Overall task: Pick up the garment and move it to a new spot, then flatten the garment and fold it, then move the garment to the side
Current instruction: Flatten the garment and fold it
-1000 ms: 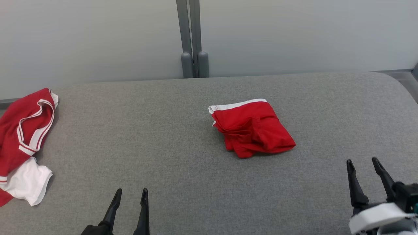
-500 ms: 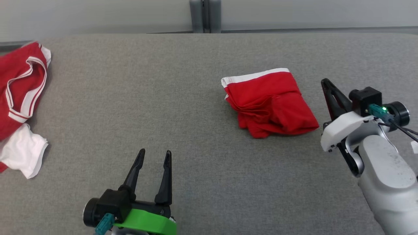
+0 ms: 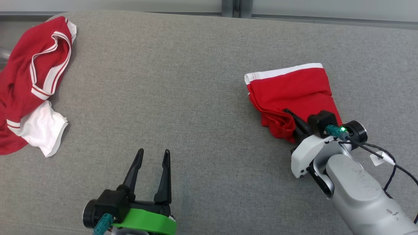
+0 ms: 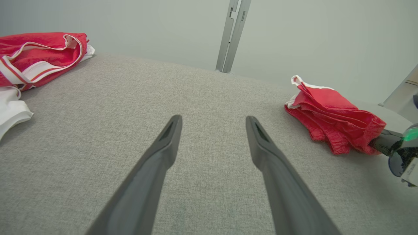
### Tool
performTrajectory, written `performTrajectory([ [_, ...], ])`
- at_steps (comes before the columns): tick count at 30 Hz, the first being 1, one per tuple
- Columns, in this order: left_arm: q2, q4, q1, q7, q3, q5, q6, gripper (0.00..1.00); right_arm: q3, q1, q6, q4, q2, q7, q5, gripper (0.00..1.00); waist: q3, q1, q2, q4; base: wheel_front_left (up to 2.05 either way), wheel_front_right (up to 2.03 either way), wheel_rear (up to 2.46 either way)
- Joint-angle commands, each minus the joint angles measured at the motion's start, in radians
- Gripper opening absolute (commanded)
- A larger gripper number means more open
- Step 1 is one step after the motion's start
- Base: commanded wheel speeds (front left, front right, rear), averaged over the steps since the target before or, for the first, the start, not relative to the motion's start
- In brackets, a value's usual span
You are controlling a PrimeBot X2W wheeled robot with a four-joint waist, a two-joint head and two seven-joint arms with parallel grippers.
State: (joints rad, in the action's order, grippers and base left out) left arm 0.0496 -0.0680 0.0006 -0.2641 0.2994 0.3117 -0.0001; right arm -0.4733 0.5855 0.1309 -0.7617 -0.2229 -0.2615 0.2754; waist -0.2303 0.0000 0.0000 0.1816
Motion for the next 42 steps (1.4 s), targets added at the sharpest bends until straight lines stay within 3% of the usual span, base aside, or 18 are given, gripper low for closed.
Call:
performTrajectory([
  [1,0.002,0.004,0.004,0.000,-0.006,0.000,0.005,1.00,-0.021,-0.027,0.000,0.032,-0.001,-0.004,0.009,0.00,0.004,0.0000,0.0000,-0.006,0.00,0.00,0.00],
  [16,0.002,-0.002,0.043,0.000,-0.029,-0.016,-0.003,1.00,-0.103,-0.159,0.000,0.139,0.093,-0.004,-0.018,0.00,0.055,0.0000,0.0000,-0.056,0.00,0.00,0.00],
  [20,0.002,-0.005,0.063,0.000,-0.050,-0.024,-0.009,1.00,-0.076,-0.198,0.000,0.194,0.097,-0.004,-0.009,0.00,0.102,0.0000,0.0000,-0.079,0.00,0.00,0.00],
  [24,0.002,-0.007,0.095,0.000,-0.084,-0.043,-0.022,1.00,0.008,-0.275,0.000,0.308,0.056,-0.004,-0.018,0.00,0.156,0.0000,0.0000,-0.105,0.00,0.00,0.00],
  [25,0.002,-0.008,0.103,0.000,-0.093,-0.046,-0.026,1.00,0.039,-0.302,0.000,0.343,0.040,-0.004,-0.028,0.11,0.169,0.0000,0.0000,-0.112,0.00,0.00,0.00],
  [26,0.002,-0.011,0.111,0.000,-0.101,-0.049,-0.030,1.00,0.072,-0.335,0.000,0.378,0.025,-0.004,-0.036,0.37,0.182,0.0000,0.0000,-0.117,0.00,0.00,0.00],
  [27,0.002,-0.013,0.118,0.000,-0.108,-0.052,-0.035,1.00,0.104,-0.362,0.000,0.406,0.014,-0.004,-0.042,0.46,0.193,0.0000,0.0000,-0.121,0.00,0.00,0.00],
  [28,0.002,-0.016,0.125,0.000,-0.114,-0.057,-0.039,1.00,0.136,-0.389,0.000,0.435,0.002,-0.004,-0.049,0.79,0.201,0.0000,0.0000,-0.125,0.00,0.00,0.00],
  [29,0.002,-0.019,0.133,0.000,-0.123,-0.063,-0.045,1.00,0.175,-0.422,0.000,0.471,-0.010,-0.004,-0.057,1.00,0.213,0.0000,0.0000,-0.131,0.00,0.00,0.00],
  [36,0.002,-0.036,0.170,0.000,-0.169,-0.087,-0.071,1.00,0.412,-0.597,0.000,0.590,-0.018,-0.004,-0.083,1.00,0.240,0.0000,0.0000,-0.180,0.00,0.00,0.00],
  [42,0.002,-0.049,0.187,0.000,-0.182,-0.076,-0.076,1.00,0.484,-0.687,0.000,0.578,0.000,-0.004,-0.103,1.00,0.249,0.0000,0.0000,-0.209,0.00,0.00,0.00],
])
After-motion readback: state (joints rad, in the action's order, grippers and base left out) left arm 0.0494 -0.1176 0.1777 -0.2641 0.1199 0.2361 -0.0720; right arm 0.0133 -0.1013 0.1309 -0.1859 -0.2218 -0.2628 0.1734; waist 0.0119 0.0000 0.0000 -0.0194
